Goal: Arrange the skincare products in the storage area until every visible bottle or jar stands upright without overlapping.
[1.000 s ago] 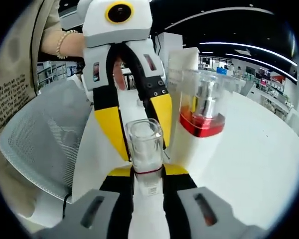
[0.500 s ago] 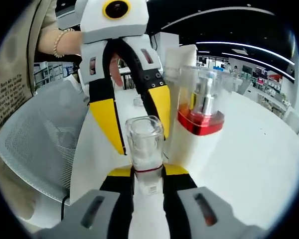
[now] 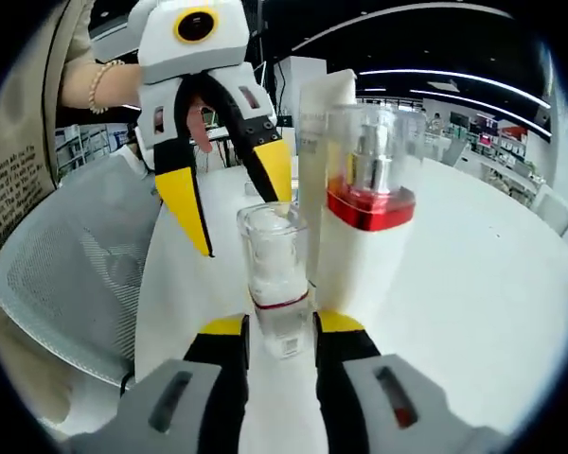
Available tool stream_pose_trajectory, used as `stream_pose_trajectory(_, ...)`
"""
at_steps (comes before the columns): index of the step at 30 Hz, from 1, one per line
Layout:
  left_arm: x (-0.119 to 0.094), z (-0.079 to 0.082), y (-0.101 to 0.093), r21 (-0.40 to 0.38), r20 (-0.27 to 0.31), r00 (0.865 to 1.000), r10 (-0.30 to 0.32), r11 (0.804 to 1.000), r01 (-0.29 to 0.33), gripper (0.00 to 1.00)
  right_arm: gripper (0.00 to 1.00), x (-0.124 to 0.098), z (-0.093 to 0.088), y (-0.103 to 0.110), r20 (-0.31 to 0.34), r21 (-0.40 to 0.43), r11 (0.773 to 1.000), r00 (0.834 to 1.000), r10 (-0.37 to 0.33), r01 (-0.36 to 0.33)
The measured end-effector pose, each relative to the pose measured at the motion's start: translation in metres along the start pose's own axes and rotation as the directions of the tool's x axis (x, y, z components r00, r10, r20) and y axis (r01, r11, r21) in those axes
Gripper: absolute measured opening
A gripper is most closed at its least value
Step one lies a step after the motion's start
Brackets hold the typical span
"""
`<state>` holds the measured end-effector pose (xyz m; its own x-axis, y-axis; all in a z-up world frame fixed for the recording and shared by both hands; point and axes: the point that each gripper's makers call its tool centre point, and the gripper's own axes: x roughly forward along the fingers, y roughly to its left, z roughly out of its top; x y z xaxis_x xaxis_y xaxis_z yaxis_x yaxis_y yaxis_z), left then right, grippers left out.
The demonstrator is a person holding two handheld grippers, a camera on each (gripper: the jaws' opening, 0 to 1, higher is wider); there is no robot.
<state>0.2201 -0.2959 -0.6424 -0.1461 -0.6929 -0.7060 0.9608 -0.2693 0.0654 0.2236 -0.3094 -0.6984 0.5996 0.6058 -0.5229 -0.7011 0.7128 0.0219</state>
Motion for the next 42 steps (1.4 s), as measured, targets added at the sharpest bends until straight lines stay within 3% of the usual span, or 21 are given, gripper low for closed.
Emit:
stream_pose_trajectory(7, -0.011, -0.009, -0.005, -0.046, -0.002, 1.0, 0.015, 0.999, -0.015, 0.42, 0.43, -0.009, 0.002, 0.008, -0.011, 0.08, 0.994, 0.997, -0.076, 0.077)
stream_pose_trajectory(11, -0.022, -0.019, -0.009, -0.086, -0.004, 1.0, 0.028, 0.996, -0.028, 0.51, 0.47, -0.013, 0.002, 0.014, -0.016, 0.117, 0.986, 0.992, -0.121, 0.122)
stream_pose_trajectory(22, -0.063, -0.054, -0.023, -0.252, 0.005, 0.998, 0.062, 0.966, -0.058, 0.64, 0.7, -0.023, 0.015, 0.031, 0.0, 0.281, 0.924, 0.963, -0.27, 0.259)
stream_pose_trajectory(29, -0.088, -0.08, -0.032, -0.373, 0.022, 0.995, 0.095, 0.924, -0.079, 0.71, 0.81, -0.03, 0.03, 0.042, 0.016, 0.348, 0.88, 0.937, -0.349, 0.322)
stream_pose_trajectory(32, -0.101, -0.094, -0.033, -0.426, 0.033, 0.99, 0.137, 0.898, -0.11, 0.78, 0.86, -0.033, 0.04, 0.045, 0.041, 0.41, 0.843, 0.916, -0.398, 0.348)
stream_pose_trajectory(38, -0.127, -0.121, -0.034, -0.506, 0.035, 0.977, 0.21, 0.847, -0.164, 0.86, 0.9, -0.033, 0.052, 0.055, 0.036, 0.422, 0.825, 0.903, -0.429, 0.375)
stream_pose_trajectory(42, -0.15, -0.14, -0.031, -0.549, 0.03, 0.963, 0.268, 0.81, -0.208, 0.9, 1.0, -0.031, 0.059, 0.06, 0.041, 0.437, 0.808, 0.889, -0.457, 0.395)
